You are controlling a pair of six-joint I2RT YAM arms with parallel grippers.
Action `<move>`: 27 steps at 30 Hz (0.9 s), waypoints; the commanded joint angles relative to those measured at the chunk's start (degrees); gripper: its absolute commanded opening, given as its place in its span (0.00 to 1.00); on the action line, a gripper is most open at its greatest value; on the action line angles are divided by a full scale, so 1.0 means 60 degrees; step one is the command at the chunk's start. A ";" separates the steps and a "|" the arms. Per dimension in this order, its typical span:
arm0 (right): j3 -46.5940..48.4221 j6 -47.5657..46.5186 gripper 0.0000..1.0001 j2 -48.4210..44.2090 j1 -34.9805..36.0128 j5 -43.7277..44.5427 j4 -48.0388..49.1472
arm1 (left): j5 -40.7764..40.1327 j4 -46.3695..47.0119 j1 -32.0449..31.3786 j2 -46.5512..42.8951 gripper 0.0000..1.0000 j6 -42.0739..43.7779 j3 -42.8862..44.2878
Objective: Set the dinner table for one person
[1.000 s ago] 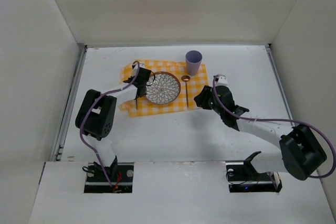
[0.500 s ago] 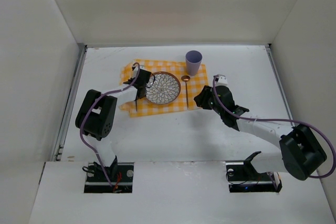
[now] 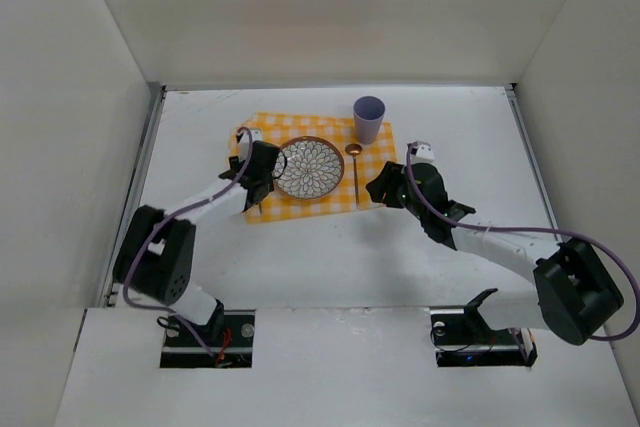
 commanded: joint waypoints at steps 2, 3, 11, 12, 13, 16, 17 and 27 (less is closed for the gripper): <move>-0.0087 0.0036 0.59 -0.0434 -0.0089 0.0141 0.0638 | -0.0192 0.0016 0.0050 -0.2460 0.42 -0.1120 -0.0870; -0.0160 0.0051 0.59 -0.0507 -0.0104 0.0199 0.0726 | -0.0163 -0.0028 0.0079 -0.3117 0.42 -0.1398 -0.1148; -0.0775 0.0475 0.61 -0.1254 -0.0557 0.0669 0.1180 | -0.0045 -0.2265 0.0956 -0.6884 0.47 -0.3433 -0.3068; -0.0848 0.0563 0.62 -0.1269 -0.0660 0.0654 0.1253 | -0.0016 -0.2603 0.1089 -0.7164 0.48 -0.3698 -0.3229; -0.0892 0.0622 0.62 -0.1269 -0.0733 0.0654 0.1312 | -0.0002 -0.2955 0.1279 -0.7543 0.49 -0.4005 -0.3420; -0.0951 0.0666 0.67 -0.1255 -0.0880 0.0669 0.1327 | 0.0086 -0.3426 0.1631 -0.8540 0.49 -0.4505 -0.3947; -0.0951 0.0666 0.69 -0.1226 -0.0895 0.0683 0.1327 | 0.0144 -0.3456 0.1705 -0.8790 0.49 -0.4608 -0.4094; -0.0849 0.0301 1.00 -0.0874 -0.0837 0.2014 0.1122 | 0.0438 -0.2783 0.1384 -0.9275 0.49 -0.4711 -0.4505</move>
